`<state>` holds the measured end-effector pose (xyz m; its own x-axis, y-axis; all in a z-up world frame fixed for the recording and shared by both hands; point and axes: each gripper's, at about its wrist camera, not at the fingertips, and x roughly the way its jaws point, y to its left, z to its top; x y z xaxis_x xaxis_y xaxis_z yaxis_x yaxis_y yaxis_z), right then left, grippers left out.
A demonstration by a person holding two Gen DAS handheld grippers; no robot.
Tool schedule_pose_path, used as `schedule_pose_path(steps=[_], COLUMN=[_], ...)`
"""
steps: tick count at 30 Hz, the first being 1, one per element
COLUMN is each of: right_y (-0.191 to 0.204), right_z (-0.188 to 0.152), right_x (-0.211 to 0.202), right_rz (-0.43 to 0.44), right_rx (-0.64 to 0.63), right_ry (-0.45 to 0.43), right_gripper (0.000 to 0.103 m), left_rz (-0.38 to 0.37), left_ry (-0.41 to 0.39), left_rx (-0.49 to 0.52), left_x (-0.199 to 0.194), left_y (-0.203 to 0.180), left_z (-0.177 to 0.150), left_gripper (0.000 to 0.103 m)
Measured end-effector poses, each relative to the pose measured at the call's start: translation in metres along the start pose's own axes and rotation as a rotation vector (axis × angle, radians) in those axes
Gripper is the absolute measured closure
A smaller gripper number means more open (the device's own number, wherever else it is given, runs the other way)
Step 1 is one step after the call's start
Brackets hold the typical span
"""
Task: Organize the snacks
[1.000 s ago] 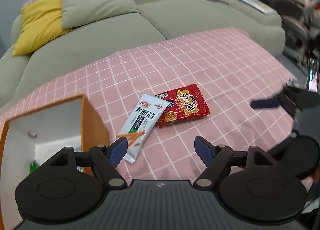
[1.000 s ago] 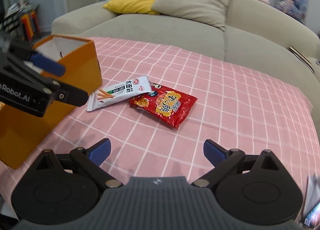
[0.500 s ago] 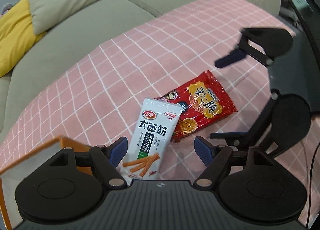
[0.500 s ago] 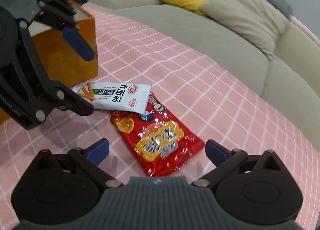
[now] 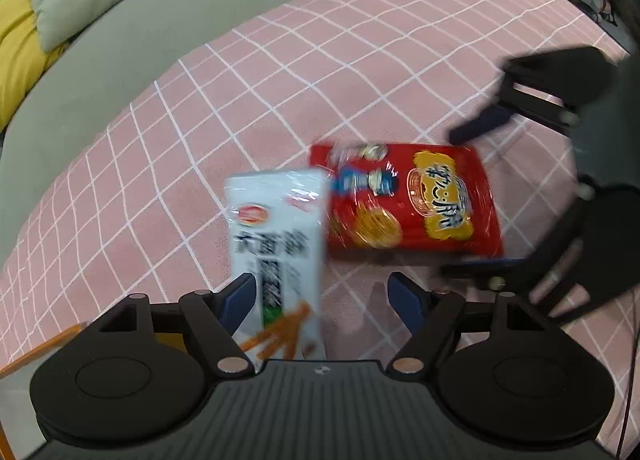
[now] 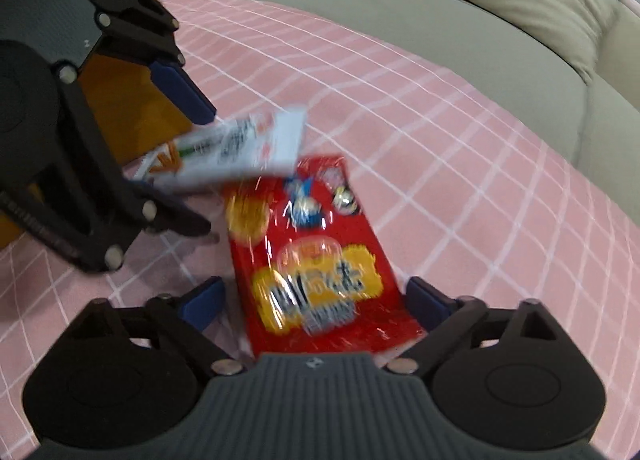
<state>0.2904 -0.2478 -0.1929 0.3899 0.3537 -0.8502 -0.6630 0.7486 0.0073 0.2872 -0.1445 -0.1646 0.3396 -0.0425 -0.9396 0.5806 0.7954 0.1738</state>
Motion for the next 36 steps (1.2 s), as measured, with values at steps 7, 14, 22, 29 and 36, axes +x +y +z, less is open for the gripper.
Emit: schedule_pose_path(steps=[7,14,22,29,36], right_y=[0.016,0.031,0.043,0.056,0.051], right_z=[-0.028,-0.044,-0.064,-0.080,-0.075], right_x=[-0.023,-0.039,-0.061,-0.077,-0.075], right_rz=[-0.080,-0.216,-0.222,-0.221,-0.205], right_rx=[0.220,0.377,0.478,0.515,0.493], right_ry=[0.001,0.015,0.007,-0.014,-0.025], right_gripper=[0.020,0.021,0.023,0.024,0.026], left_rz=[0.040,0.064,0.058,0.047,0.131], left_ry=[0.008,-0.015,-0.046,-0.087,-0.130], left_rx=[-0.069,-0.133,-0.238,-0.305,-0.305], left_x=[0.015,0.015,-0.005,-0.014,-0.017], left_y=[0.005,0.007,0.001,-0.013,-0.007], left_z=[0.004,-0.003,-0.028,-0.049,-0.041], left_gripper=[0.020,0.054,0.101,0.103,0.036])
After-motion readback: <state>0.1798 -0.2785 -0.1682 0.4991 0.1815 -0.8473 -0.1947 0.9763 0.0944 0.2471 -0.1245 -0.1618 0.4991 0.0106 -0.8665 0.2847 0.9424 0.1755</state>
